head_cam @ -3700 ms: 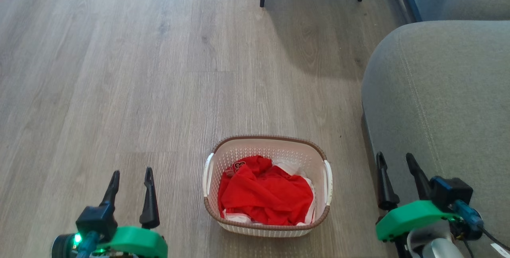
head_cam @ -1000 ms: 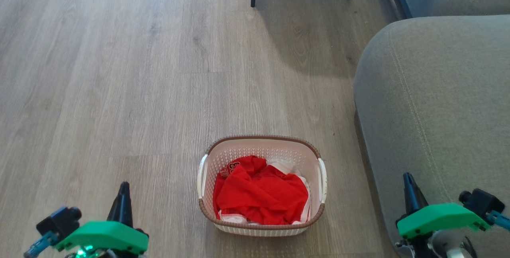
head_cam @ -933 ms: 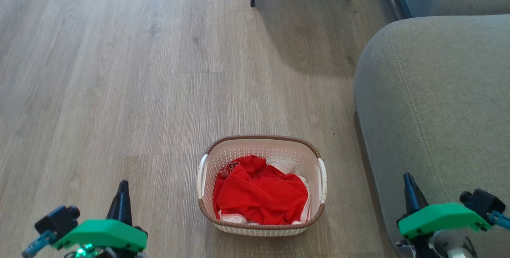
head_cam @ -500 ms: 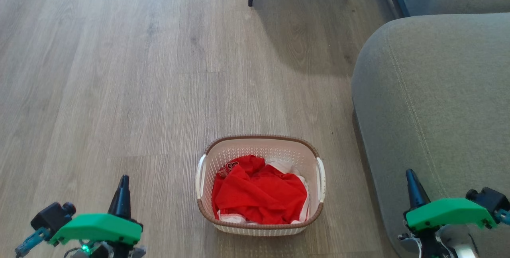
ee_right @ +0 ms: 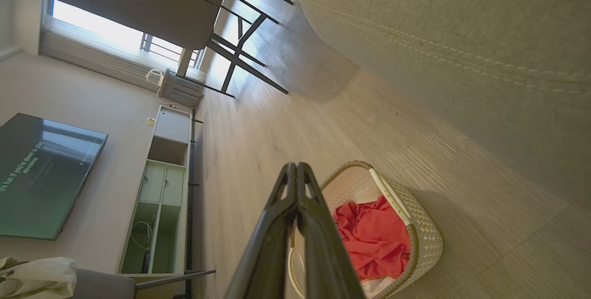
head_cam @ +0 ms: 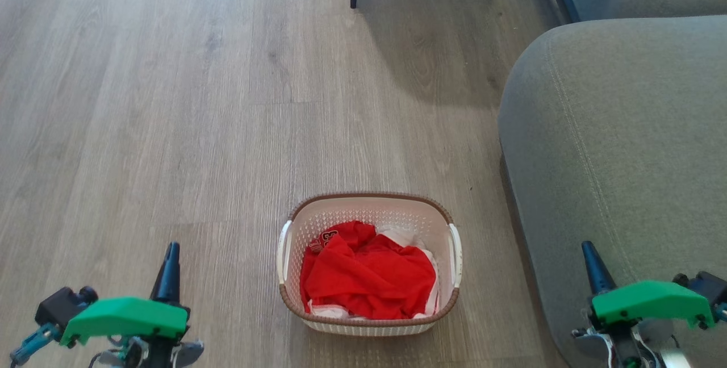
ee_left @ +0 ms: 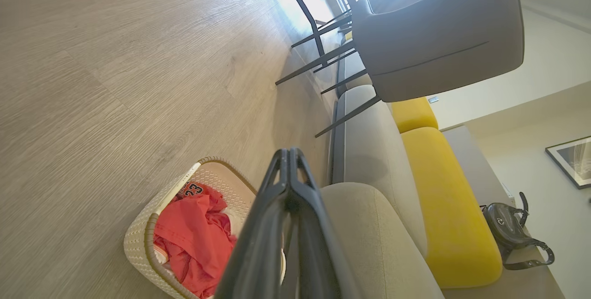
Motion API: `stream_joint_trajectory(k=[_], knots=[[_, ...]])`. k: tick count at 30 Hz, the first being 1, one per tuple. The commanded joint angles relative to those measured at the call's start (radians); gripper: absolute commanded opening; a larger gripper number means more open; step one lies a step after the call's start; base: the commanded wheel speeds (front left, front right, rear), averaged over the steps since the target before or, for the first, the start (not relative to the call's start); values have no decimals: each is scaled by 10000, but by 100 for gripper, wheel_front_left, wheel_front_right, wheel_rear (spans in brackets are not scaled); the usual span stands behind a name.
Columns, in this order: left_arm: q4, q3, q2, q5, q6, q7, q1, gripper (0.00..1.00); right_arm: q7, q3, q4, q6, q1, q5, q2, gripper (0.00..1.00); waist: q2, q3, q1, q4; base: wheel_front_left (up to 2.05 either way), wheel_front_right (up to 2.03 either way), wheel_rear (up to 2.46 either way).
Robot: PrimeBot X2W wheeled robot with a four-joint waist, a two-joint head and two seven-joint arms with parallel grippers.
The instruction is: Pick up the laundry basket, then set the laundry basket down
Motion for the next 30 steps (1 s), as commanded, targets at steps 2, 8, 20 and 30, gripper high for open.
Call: stream_joint_trajectory(k=[2,8,20,30], knots=[[-275,322,4,-432,-103,130,-593,0,129,48,-302,9,-624,407,-221,0,-1,3,0,-13,0,0,0],[-228,422,1,-1132,-169,308,-707,0,302,-46,-297,10,-681,1036,-224,0,-1,10,0,-45,0,0,0],[-135,622,-6,-2530,-303,665,-934,0,651,-236,-288,11,-797,2288,-228,0,-1,25,0,-111,0,0,0],[-57,789,-13,-3691,-414,962,-1123,0,945,-398,-280,12,-893,3326,-229,0,-1,37,0,-165,0,0,0]])
